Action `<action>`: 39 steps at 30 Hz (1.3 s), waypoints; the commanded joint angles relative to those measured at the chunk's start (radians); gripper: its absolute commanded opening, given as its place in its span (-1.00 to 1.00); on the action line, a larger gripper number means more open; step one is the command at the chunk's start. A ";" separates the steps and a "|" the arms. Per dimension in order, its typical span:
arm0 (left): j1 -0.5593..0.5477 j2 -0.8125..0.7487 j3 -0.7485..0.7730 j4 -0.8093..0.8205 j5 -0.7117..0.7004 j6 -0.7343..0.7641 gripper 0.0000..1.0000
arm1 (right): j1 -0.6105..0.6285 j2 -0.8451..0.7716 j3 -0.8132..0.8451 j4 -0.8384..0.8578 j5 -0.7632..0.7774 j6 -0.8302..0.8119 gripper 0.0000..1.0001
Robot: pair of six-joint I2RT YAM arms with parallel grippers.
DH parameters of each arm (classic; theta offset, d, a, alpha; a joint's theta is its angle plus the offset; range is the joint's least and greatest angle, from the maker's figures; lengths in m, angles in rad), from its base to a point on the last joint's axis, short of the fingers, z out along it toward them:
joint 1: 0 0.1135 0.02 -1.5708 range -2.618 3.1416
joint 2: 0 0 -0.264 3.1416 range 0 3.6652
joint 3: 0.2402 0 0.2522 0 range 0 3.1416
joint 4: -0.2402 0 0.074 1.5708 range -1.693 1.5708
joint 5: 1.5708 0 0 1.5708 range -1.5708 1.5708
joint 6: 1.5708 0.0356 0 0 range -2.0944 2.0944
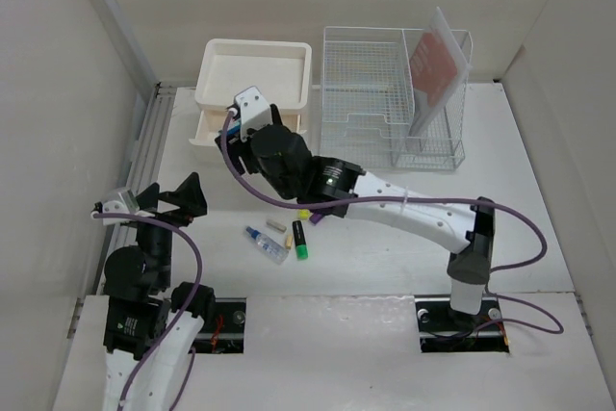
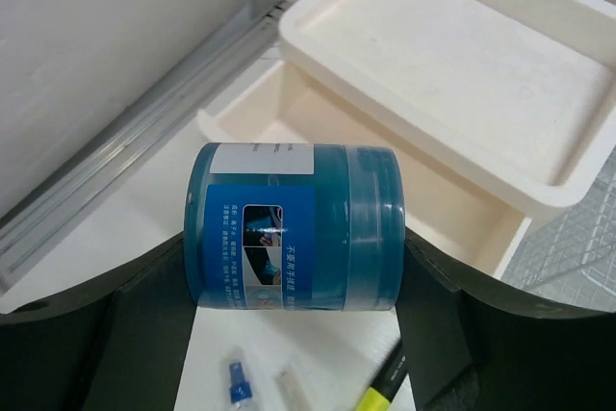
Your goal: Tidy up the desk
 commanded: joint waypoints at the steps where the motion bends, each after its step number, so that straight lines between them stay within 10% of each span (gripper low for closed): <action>1: -0.006 -0.016 0.001 0.026 -0.011 -0.004 1.00 | -0.004 0.067 0.110 0.105 0.192 0.034 -1.00; 39: -0.006 -0.036 0.001 0.017 -0.030 -0.013 1.00 | -0.124 0.379 0.400 -0.122 0.291 0.406 -1.00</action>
